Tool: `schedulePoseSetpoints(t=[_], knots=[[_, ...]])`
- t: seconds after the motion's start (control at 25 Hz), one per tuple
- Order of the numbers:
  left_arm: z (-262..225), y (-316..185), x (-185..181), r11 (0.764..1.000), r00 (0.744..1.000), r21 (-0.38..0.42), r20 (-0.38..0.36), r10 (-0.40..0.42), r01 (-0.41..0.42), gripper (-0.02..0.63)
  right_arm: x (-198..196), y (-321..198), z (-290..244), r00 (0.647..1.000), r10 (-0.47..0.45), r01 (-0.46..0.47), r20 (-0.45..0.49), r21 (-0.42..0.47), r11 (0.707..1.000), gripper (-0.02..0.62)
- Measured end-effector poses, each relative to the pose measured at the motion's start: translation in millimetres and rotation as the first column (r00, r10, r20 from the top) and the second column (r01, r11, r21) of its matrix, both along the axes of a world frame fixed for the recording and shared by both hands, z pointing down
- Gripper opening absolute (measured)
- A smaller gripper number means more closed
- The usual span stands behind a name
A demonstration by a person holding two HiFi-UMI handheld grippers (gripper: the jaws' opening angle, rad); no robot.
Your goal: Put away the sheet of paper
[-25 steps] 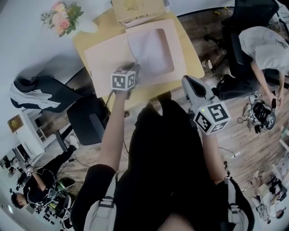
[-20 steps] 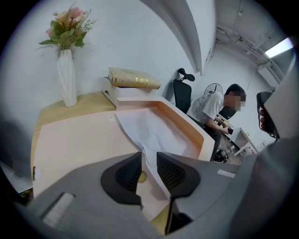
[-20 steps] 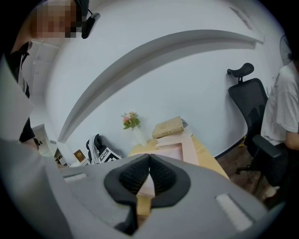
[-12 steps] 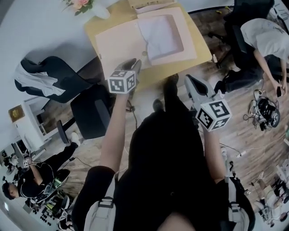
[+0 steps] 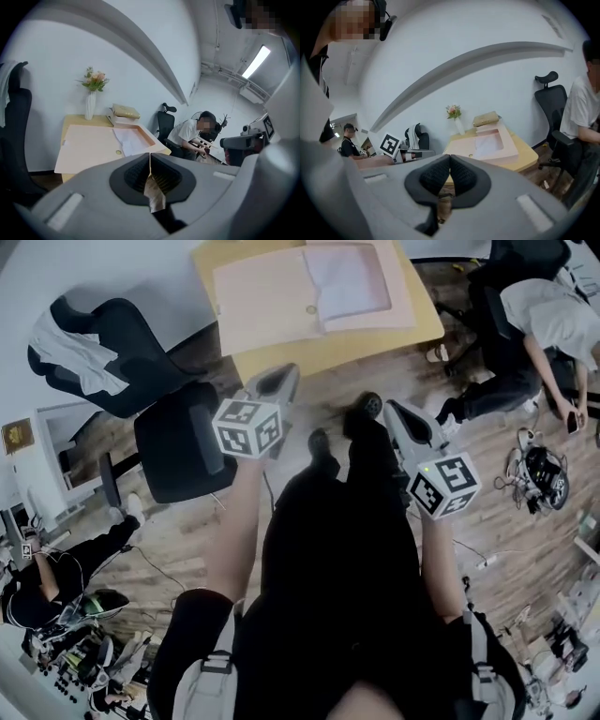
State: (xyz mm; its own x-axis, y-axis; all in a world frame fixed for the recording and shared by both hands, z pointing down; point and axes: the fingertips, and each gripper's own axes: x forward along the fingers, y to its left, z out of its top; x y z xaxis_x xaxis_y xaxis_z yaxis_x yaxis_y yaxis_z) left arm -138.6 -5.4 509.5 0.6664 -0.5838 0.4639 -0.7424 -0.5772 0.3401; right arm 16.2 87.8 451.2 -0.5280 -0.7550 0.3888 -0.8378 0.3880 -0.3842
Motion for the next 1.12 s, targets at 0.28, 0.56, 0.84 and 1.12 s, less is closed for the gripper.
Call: schedulePoseSetpoints(t=[0.28, 0.56, 0.84, 1.12], knots=[[-56.5, 45.3, 23.0, 0.998, 0.998, 0.065, -0.066, 0.001, 0.003, 0.009, 13.8, 6.0, -36.4, 0.998, -0.056, 0.057, -0.025, 0.069, 0.996, 0.003], [-109.3, 47.4, 62.6, 0.987, 0.990, 0.154, -0.139, -0.019, 0.041, 0.011, 45.5, -12.5, -84.5, 0.995, -0.081, 0.091, -0.064, 0.183, 0.979, 0.003], [-128.7, 53.6, 78.9, 0.980, 0.991, 0.196, -0.132, 0.017, 0.009, 0.011, 54.4, -9.6, -104.3, 0.996, -0.061, 0.077, -0.071, 0.244, 0.967, 0.003], [-137.7, 58.0, 81.7, 0.977, 0.990, 0.212, -0.131, 0.054, -0.025, 0.011, 51.0, -0.5, -109.4, 0.998, -0.016, 0.032, -0.066, 0.252, 0.967, 0.003]])
